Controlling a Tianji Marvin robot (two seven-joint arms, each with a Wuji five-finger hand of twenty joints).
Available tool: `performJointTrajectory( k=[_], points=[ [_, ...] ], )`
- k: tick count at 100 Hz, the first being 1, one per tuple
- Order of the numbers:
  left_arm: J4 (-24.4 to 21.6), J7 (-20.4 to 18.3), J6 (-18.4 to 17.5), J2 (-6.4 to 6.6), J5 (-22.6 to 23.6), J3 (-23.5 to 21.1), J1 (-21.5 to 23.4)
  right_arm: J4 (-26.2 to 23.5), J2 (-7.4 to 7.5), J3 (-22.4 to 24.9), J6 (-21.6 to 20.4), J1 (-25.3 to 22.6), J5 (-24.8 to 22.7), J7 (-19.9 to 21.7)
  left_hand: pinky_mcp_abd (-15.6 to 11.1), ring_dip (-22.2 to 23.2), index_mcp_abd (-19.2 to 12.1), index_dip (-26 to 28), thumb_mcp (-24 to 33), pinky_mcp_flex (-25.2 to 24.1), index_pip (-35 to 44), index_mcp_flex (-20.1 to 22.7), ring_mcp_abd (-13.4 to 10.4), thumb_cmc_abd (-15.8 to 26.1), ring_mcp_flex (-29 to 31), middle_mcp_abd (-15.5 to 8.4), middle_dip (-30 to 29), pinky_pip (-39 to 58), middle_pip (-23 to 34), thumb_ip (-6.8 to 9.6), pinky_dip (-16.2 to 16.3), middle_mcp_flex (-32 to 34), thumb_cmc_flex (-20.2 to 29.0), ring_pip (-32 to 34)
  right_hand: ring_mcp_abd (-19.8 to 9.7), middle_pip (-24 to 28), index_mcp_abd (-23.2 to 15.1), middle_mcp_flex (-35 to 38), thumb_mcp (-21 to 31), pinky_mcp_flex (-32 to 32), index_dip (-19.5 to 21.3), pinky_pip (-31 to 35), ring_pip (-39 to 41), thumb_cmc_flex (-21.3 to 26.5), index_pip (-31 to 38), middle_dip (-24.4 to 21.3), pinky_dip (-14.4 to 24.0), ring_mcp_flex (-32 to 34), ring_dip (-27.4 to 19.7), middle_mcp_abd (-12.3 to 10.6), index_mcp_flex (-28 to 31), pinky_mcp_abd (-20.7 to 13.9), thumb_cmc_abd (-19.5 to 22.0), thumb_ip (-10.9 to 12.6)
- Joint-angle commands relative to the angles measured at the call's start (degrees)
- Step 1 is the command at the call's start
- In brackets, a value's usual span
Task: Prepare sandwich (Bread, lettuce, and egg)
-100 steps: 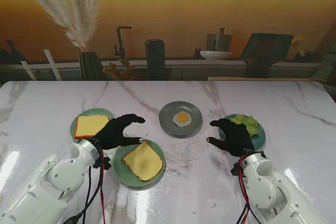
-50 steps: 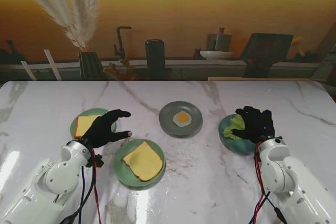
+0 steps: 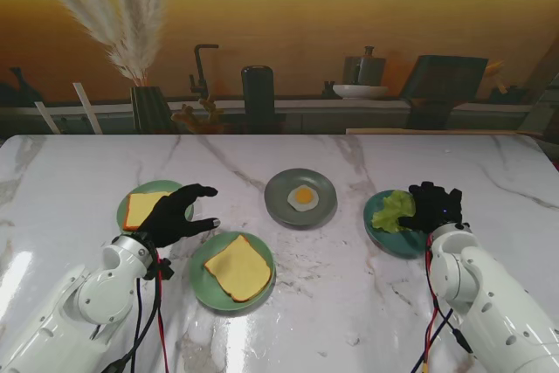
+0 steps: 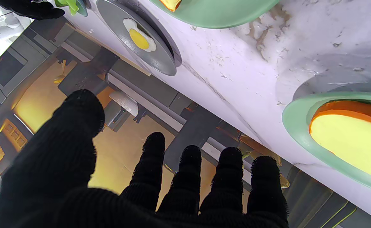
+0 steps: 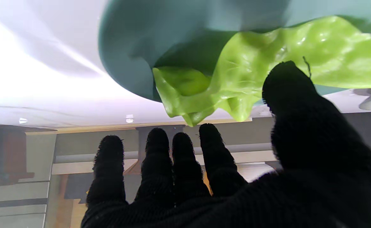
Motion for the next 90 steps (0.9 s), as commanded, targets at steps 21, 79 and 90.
performJointTrajectory(
  k=[21,79,90],
  points=[
    [-0.5,0.1,1.0,-0.28,-0.1,0.0,0.3,3.2,-1.27,-1.6,1.5,2.3,0.5,-0.7,0.9,1.1,-1.5,1.2,-1.7,-0.5,0.1,1.0,-1.2,1.9,0.8,0.0,0.1,1.1,0.0,-3.12,1.0,0.7,1.1,0.5,-0.2,2.6,2.2,-2.8,1.1,-0.8,-0.2,0.5,2.5,1.9,-2.2,2.2,1.9,-2.0,1.8,0.9,-2.3,-0.2,-3.2,0.0],
    [-0.2,0.3,1.5,-0.31,0.1,0.4,0.0,7.4,-1.70,-4.4,3.5,4.4,1.2,-4.1,2.3,1.6,-1.2,1.6,-0.7,-0.8,0.6,1.7,-1.1,1.6,1.0,0.0,0.2,3.1,0.1,-2.65,2.8,0.9,2.4,1.0,0.8,20.5,-1.6,5.6,9.0,9.2,21.9,17.7,29.4,7.6,18.7,19.3,12.8,6.0,20.4,0.5,2.5,-3.4,-8.9,-0.5],
    [-0.2,0.3,1.7,-0.30,0.2,0.4,0.0,8.0,-1.76,-4.7,3.6,4.8,1.1,-4.7,2.4,1.7,-1.2,1.7,-0.3,-0.9,0.8,2.0,-1.1,1.3,1.1,-0.1,0.3,3.6,0.2,-2.53,3.3,1.0,2.5,1.1,-0.8,24.3,-4.8,9.0,13.1,14.5,26.1,21.5,35.6,9.1,25.7,23.2,16.0,10.6,25.2,-1.0,3.1,-4.8,-10.5,-1.0]
  ],
)
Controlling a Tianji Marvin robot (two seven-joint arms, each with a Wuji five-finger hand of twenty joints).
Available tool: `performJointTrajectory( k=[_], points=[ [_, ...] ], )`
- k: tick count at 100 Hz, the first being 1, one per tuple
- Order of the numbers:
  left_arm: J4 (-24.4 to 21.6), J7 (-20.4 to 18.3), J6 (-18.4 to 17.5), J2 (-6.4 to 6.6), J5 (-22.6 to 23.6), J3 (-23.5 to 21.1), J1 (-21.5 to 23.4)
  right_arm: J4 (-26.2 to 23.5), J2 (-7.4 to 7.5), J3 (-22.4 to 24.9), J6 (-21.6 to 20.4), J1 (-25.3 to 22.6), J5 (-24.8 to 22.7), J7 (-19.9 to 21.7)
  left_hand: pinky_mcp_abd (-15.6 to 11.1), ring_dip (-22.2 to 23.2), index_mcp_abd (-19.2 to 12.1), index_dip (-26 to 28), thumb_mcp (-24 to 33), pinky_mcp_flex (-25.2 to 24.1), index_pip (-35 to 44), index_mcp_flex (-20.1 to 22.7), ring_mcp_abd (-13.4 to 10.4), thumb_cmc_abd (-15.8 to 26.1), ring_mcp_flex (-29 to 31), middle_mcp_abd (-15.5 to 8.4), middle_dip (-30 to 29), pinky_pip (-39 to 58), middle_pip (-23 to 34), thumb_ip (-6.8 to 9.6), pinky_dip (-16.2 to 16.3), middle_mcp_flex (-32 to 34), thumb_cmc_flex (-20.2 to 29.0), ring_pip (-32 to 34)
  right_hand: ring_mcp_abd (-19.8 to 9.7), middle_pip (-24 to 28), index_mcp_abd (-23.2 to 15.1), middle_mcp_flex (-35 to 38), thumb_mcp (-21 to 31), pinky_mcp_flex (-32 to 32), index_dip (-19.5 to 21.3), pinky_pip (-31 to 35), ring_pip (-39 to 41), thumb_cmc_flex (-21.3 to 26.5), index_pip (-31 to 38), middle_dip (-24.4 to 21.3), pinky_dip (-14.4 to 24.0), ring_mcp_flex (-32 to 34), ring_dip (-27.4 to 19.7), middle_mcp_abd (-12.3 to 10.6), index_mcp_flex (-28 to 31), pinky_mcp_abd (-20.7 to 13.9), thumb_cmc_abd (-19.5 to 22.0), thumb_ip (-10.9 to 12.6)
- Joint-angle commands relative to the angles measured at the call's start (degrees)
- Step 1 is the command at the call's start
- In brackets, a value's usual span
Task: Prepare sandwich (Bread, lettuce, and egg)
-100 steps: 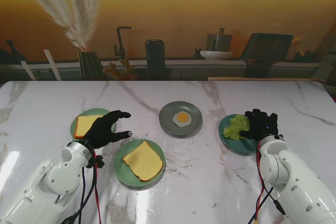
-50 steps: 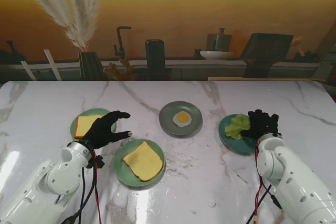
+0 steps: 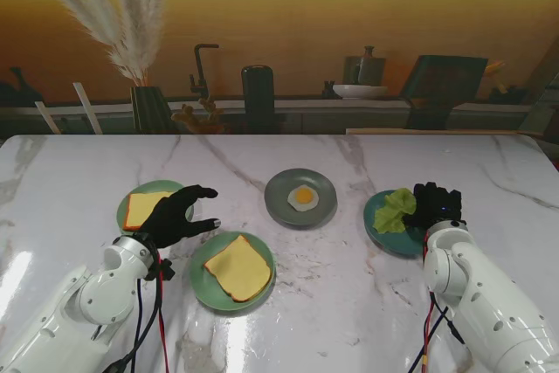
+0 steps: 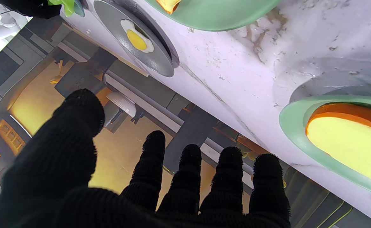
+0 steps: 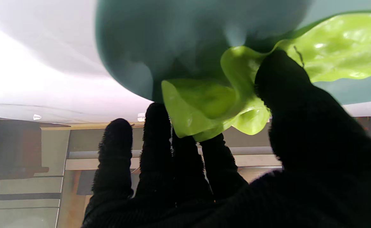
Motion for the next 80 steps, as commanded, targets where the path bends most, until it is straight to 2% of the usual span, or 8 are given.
performJointTrajectory(
  k=[1,9,20,24,28,39,58,80],
  points=[
    [-0.2,0.1,0.8,-0.23,0.1,0.1,0.0,0.9,-1.04,-0.4,0.1,0.0,-0.2,0.0,0.6,0.5,-1.2,0.5,0.4,-0.8,0.3,1.4,-1.1,1.2,1.0,0.0,0.3,0.6,0.2,-2.53,0.9,0.4,1.7,1.0,-1.8,2.9,-5.2,1.9,6.3,2.4,4.2,3.3,3.7,8.3,7.7,2.2,2.3,3.4,2.8,-1.0,3.0,-1.1,-4.3,1.0],
    [-0.2,0.0,0.9,-0.22,0.2,0.1,0.0,1.1,-1.07,-0.6,0.1,0.2,-0.3,-0.4,0.7,0.5,-1.2,0.5,0.7,-0.9,0.4,1.4,-1.1,1.2,1.0,0.0,0.3,0.8,0.2,-2.48,1.2,0.3,1.8,1.0,-3.4,5.1,-7.3,4.7,9.4,6.5,5.6,5.3,7.0,9.5,13.6,4.9,4.7,6.8,5.5,-2.3,3.8,-2.3,-5.1,0.5],
    [-0.1,0.1,0.9,-0.22,0.3,0.1,0.0,1.7,-1.08,-0.8,-0.8,0.3,-0.6,-1.6,0.7,0.5,-1.1,0.5,1.1,-0.9,0.5,1.5,-1.1,1.3,0.9,0.0,0.3,1.0,0.2,-2.50,1.5,0.4,1.8,1.0,-4.2,6.7,-9.1,6.9,9.5,8.4,6.1,6.3,8.9,10.7,18.5,6.5,6.1,8.9,6.8,-3.8,4.9,-3.0,-4.0,-0.1],
    [-0.1,0.2,0.9,-0.23,0.3,0.1,-0.1,1.9,-1.10,-0.8,-1.0,0.4,-0.6,-1.8,0.7,0.6,-1.1,0.5,1.1,-0.9,0.5,1.5,-1.1,1.4,0.9,0.1,0.3,1.0,0.2,-2.52,1.6,0.4,1.7,1.0,-4.3,6.8,-10.1,8.0,8.6,8.9,2.8,6.3,9.5,12.1,22.2,8.3,6.8,9.6,7.4,-4.1,4.7,-3.1,-4.0,-1.9],
    [-0.1,0.2,0.9,-0.24,0.3,0.1,-0.1,2.0,-1.10,-0.7,-1.5,0.4,-0.6,-2.2,0.7,0.6,-1.1,0.5,1.2,-0.9,0.5,1.5,-1.1,1.5,0.9,0.1,0.3,1.1,0.3,-2.55,1.7,0.5,1.7,1.1,-4.4,7.2,-11.0,9.2,7.5,9.5,2.1,6.7,10.2,13.2,24.2,9.1,7.1,10.3,7.7,-4.3,5.2,-3.3,-3.6,-3.1],
    [-0.1,0.1,1.0,-0.23,0.2,0.2,-0.1,2.2,-1.18,-0.1,-3.4,0.3,-0.7,-3.8,0.7,0.6,-1.1,0.6,1.3,-0.9,0.6,1.7,-1.1,1.6,0.9,0.1,0.3,1.2,0.3,-2.63,1.9,0.5,1.6,1.1,-4.4,7.2,-15.9,13.2,3.7,11.3,-2.4,7.6,12.0,16.6,30.9,10.7,8.1,12.9,8.2,-5.0,7.2,-3.5,-2.2,-4.0],
    [0.0,0.0,0.9,-0.21,0.1,0.2,-0.1,-0.3,-1.14,1.7,-5.3,-1.4,-1.3,-4.1,0.6,0.6,-1.0,0.6,1.5,-0.9,0.6,1.8,-1.2,1.7,0.9,0.0,0.3,1.4,0.3,-2.74,2.3,0.5,1.6,1.1,-5.1,7.6,-17.0,17.8,3.0,15.3,-4.7,8.9,13.7,17.5,31.8,11.2,9.0,17.2,8.7,-5.6,9.2,-3.4,-1.7,-3.9],
    [-0.2,0.2,0.4,-0.25,0.0,-0.3,0.0,-4.9,-1.18,4.6,-7.5,-4.1,-1.8,-3.5,0.6,0.6,-1.2,0.5,1.4,-0.9,0.6,1.6,-1.1,1.8,1.0,0.0,0.3,1.7,0.3,-2.89,2.7,0.7,1.3,1.2,-5.1,6.5,-16.7,22.4,4.6,20.4,-6.1,9.2,13.7,17.2,31.5,10.9,9.6,22.2,8.4,-5.0,11.3,-2.1,-3.5,-3.3]
  ],
)
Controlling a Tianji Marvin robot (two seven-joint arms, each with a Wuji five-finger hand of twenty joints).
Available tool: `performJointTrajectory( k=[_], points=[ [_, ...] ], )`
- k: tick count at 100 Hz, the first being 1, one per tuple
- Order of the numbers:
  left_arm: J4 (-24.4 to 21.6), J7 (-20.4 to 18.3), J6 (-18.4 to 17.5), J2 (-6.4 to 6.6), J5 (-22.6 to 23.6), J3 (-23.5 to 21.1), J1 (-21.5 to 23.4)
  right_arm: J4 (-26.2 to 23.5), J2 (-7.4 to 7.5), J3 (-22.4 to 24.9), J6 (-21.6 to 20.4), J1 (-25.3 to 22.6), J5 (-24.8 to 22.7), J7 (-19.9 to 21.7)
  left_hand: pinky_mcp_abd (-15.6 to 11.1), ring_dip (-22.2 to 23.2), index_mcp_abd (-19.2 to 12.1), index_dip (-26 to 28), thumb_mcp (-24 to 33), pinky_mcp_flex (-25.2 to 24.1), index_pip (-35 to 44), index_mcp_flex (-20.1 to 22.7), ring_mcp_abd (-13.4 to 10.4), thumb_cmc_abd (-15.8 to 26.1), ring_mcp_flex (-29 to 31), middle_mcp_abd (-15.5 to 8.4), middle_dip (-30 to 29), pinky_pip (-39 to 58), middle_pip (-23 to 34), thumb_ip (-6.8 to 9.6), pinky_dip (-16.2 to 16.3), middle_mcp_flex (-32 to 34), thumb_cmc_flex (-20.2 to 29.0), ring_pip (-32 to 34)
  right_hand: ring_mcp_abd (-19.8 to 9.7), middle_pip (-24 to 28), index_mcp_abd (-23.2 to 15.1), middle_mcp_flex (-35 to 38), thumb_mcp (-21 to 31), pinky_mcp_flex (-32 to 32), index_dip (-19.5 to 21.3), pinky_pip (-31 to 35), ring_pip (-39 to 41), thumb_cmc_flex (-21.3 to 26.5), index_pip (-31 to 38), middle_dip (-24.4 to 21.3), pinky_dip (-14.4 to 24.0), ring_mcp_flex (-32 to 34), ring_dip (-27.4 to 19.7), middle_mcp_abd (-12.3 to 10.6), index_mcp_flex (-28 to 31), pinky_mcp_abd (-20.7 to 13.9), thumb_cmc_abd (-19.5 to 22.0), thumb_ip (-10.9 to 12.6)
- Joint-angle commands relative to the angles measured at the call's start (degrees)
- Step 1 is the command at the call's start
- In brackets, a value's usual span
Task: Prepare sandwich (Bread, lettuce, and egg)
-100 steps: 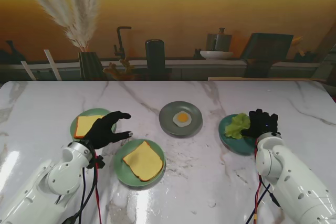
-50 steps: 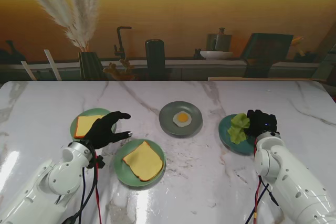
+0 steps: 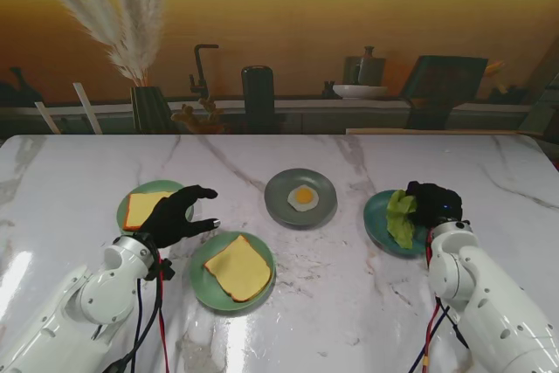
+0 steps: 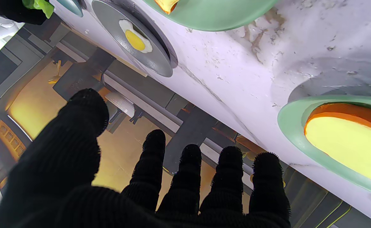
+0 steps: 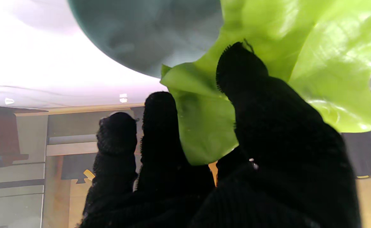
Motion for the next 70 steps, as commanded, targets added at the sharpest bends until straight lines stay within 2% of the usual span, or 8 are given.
performJointTrajectory(
  k=[1,24,37,63,70],
  points=[
    [-0.3,0.2,0.1,-0.24,-0.2,-0.4,0.1,-2.3,-0.89,0.7,-1.1,-1.2,-0.4,0.0,0.6,0.5,-1.2,0.3,1.2,-0.9,0.3,1.0,-1.2,1.9,1.0,0.0,0.3,0.8,0.3,-2.90,0.8,0.7,0.4,0.5,-1.3,0.8,-2.9,2.9,3.0,1.1,0.0,1.7,0.5,4.7,6.0,0.6,1.1,1.8,0.1,-0.4,4.2,0.9,0.3,0.9],
    [-1.2,0.6,-0.3,-0.38,-0.7,-1.9,0.9,-10.2,-1.42,3.5,-3.1,-5.0,1.7,1.5,0.7,0.4,-1.2,0.2,0.8,-1.0,0.2,1.1,-1.1,2.0,1.1,0.0,0.3,1.0,0.3,-3.04,1.0,0.9,0.1,0.4,-0.7,-0.2,-1.1,5.0,5.5,3.3,0.0,1.1,-0.3,4.1,5.6,0.7,1.5,4.0,-0.2,0.4,5.7,2.2,-1.5,0.8],
    [-1.8,0.8,-0.4,-0.44,-0.9,-3.0,1.4,-15.3,-1.60,3.7,-4.5,-6.8,3.9,4.2,0.6,0.4,-1.3,0.1,0.6,-0.9,-0.1,1.1,-1.1,2.1,1.2,0.0,0.3,1.1,0.2,-3.05,1.1,1.0,0.2,0.3,-0.4,-0.7,-0.6,5.8,6.4,4.0,0.1,0.9,-0.5,3.9,5.1,0.9,1.7,4.6,-0.2,0.8,6.5,2.7,-2.3,0.7],
    [-2.4,1.0,-0.6,-0.47,-0.8,-4.6,2.3,-21.2,-1.39,-0.2,-8.6,-7.3,7.9,9.7,0.7,0.3,-1.3,0.0,0.2,-1.0,-0.4,1.3,-1.0,2.2,1.2,0.1,0.2,1.1,0.0,-3.03,1.3,1.2,0.4,0.1,-0.5,-1.9,-1.5,7.0,7.2,5.4,0.4,0.8,-1.4,3.1,4.2,1.1,1.8,5.7,-0.6,0.0,7.5,2.5,-3.1,0.8],
    [-2.6,1.2,-0.9,-0.48,-0.5,-5.2,2.5,-22.0,-1.05,-1.7,-9.5,-6.9,7.5,11.5,0.8,0.3,-1.3,0.0,0.2,-1.0,-0.5,1.4,-1.0,2.2,1.3,0.2,0.2,1.1,-0.1,-3.00,1.3,1.3,0.5,0.1,-0.9,-2.3,-2.1,7.1,7.5,5.4,0.7,0.5,-1.9,2.5,3.9,1.3,1.7,5.8,-0.8,-0.7,7.6,2.1,-3.2,1.0]
  ],
)
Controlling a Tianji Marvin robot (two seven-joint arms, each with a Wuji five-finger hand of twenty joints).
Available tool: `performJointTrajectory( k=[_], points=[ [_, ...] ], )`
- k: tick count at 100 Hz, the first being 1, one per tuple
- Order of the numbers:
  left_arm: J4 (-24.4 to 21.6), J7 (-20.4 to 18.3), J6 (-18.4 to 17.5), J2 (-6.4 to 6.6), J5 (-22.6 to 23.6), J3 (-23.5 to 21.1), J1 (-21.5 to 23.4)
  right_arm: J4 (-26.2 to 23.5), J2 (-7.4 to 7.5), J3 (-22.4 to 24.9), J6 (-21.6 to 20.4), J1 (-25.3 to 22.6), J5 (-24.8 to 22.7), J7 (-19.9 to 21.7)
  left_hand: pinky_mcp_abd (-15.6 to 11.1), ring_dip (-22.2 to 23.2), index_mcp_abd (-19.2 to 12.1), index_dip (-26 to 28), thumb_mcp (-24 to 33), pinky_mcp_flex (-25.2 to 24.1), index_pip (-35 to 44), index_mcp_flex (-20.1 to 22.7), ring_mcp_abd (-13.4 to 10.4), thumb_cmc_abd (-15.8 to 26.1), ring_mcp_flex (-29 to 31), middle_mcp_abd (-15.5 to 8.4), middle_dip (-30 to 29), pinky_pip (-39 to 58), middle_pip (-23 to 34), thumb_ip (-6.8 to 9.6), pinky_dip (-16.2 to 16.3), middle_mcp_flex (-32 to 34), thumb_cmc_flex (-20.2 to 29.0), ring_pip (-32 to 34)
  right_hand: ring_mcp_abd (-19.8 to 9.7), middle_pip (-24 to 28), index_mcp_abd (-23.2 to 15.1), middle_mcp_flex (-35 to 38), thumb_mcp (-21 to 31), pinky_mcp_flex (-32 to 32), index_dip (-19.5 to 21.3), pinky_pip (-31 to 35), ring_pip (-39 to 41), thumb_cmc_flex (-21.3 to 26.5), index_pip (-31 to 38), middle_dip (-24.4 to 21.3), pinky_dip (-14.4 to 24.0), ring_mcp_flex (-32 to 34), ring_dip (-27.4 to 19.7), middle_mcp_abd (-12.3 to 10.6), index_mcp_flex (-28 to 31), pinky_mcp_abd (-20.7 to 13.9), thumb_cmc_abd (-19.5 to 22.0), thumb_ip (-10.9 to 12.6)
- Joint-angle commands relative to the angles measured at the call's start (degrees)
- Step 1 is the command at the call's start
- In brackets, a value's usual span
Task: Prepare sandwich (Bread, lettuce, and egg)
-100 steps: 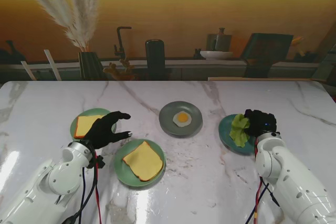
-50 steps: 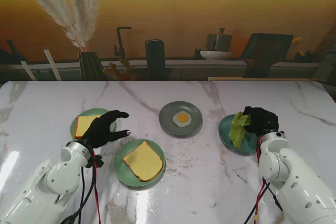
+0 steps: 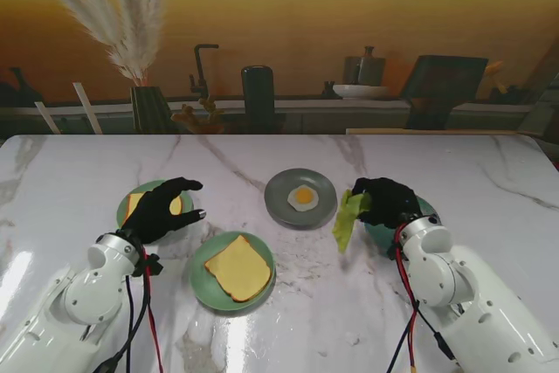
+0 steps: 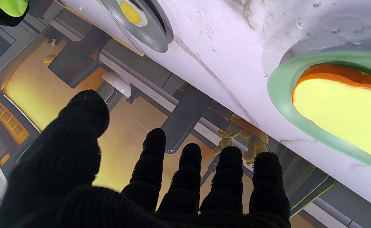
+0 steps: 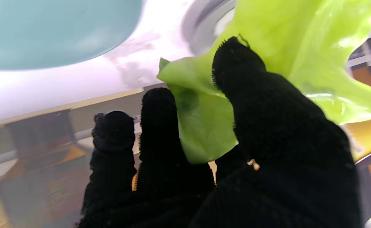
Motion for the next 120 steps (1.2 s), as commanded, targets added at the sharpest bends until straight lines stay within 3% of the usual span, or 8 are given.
performJointTrajectory(
  k=[1,12,43,90,120],
  points=[
    [-0.6,0.5,0.0,-0.09,0.2,-0.6,0.3,-1.7,-1.23,-1.9,-1.3,0.2,-0.7,1.6,0.7,0.3,-1.3,0.0,0.2,-1.0,-0.4,0.6,-1.0,1.6,1.3,0.1,0.1,0.5,-0.1,-3.01,0.5,0.6,0.5,0.1,-1.7,0.4,-2.8,3.0,4.4,0.7,1.1,0.4,-0.7,2.4,3.9,1.3,0.9,1.7,-0.8,-1.1,2.9,0.5,0.2,1.0],
    [-0.7,0.7,-0.3,-0.09,0.7,-1.3,0.6,-3.3,-1.16,-4.8,-1.0,1.1,3.3,5.2,0.8,0.3,-1.2,0.0,0.1,-1.0,-0.5,0.6,-0.9,1.5,1.2,0.2,0.1,0.5,-0.2,-2.96,0.5,0.7,0.6,0.0,-1.6,0.0,-3.4,3.3,5.3,0.3,1.0,-0.3,-1.1,2.2,3.5,1.4,0.7,1.5,-0.9,-1.5,3.8,0.1,-0.9,1.2],
    [-1.2,1.4,-0.6,-0.04,2.5,-3.0,1.4,-1.3,-0.78,-14.9,-3.1,8.8,7.1,10.3,0.8,0.3,-1.1,0.0,-0.3,-1.0,-0.7,1.0,-0.7,1.5,1.3,0.4,0.1,0.7,-0.3,-2.99,0.8,1.1,0.8,-0.1,-1.9,-0.8,-4.8,3.2,6.4,-0.4,1.2,-1.5,-2.0,1.3,3.2,1.6,0.4,0.8,-0.9,-2.7,3.9,-0.7,-1.1,1.4],
    [-1.2,1.4,-0.5,-0.02,2.8,-4.5,2.1,10.3,-3.04,-34.2,-4.5,24.5,16.5,12.2,0.9,0.3,-1.0,-0.2,-0.8,-1.0,-1.4,1.4,-0.5,1.4,1.3,0.5,0.1,0.8,-0.5,-2.98,0.9,1.4,1.0,-0.2,-2.0,-1.3,-5.8,2.2,7.2,-1.7,1.7,-2.8,-3.1,0.7,3.5,2.1,0.2,-0.5,-0.7,-3.5,3.2,-1.2,-0.9,1.6],
    [-1.4,1.6,-0.5,-0.05,2.9,-4.8,2.4,14.5,-4.76,-41.3,-6.8,30.2,18.6,12.1,0.9,0.3,-0.9,-0.1,-0.9,-1.0,-1.6,1.6,-0.5,1.4,1.3,0.6,0.1,0.8,-0.6,-2.89,0.9,1.6,1.2,-0.3,-2.1,-1.5,-6.5,1.8,7.3,-2.3,1.8,-3.4,-3.8,0.5,3.6,2.0,0.0,-1.0,-0.8,-4.0,2.9,-1.4,-0.7,1.7]
  ],
)
